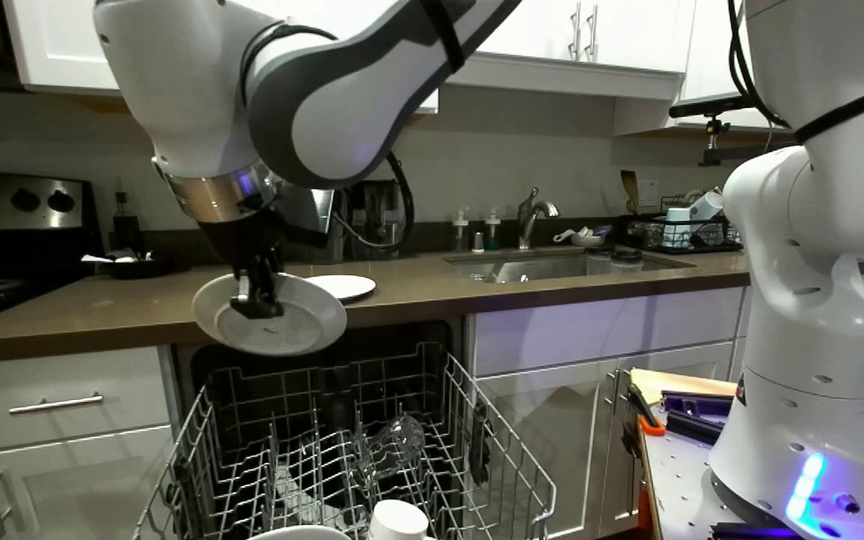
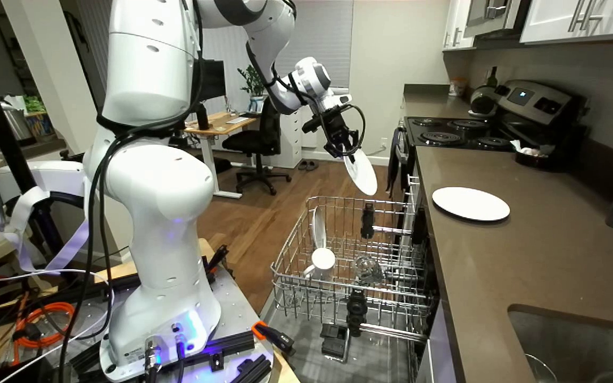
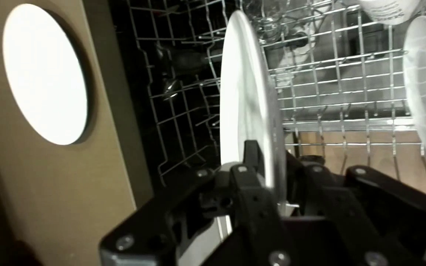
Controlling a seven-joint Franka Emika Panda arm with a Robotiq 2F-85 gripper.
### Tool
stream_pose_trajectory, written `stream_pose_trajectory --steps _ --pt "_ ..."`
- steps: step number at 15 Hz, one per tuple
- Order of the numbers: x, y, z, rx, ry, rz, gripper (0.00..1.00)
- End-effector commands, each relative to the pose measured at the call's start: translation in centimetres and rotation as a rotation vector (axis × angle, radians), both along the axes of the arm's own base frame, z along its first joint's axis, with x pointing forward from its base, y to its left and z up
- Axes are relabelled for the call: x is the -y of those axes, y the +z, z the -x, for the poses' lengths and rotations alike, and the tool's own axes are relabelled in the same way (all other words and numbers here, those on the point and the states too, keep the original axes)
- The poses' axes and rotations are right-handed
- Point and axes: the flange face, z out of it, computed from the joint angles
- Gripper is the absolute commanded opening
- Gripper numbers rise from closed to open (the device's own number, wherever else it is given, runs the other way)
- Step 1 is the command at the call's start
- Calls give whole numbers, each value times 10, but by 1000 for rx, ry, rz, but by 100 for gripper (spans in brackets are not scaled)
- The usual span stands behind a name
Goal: Remove one white plate from the dishwasher and place it on top of the white plate on the countertop
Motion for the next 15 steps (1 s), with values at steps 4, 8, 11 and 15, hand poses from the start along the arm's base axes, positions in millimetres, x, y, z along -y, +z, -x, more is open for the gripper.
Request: stream_pose_trajectory --steps 4,8,11,15 --pt "34 31 -5 212 -140 246 7" --pt "48 36 -14 289 -218 376 7" --pt "59 33 -27 308 -248 430 7" --pt "85 19 -59 314 -267 458 7"
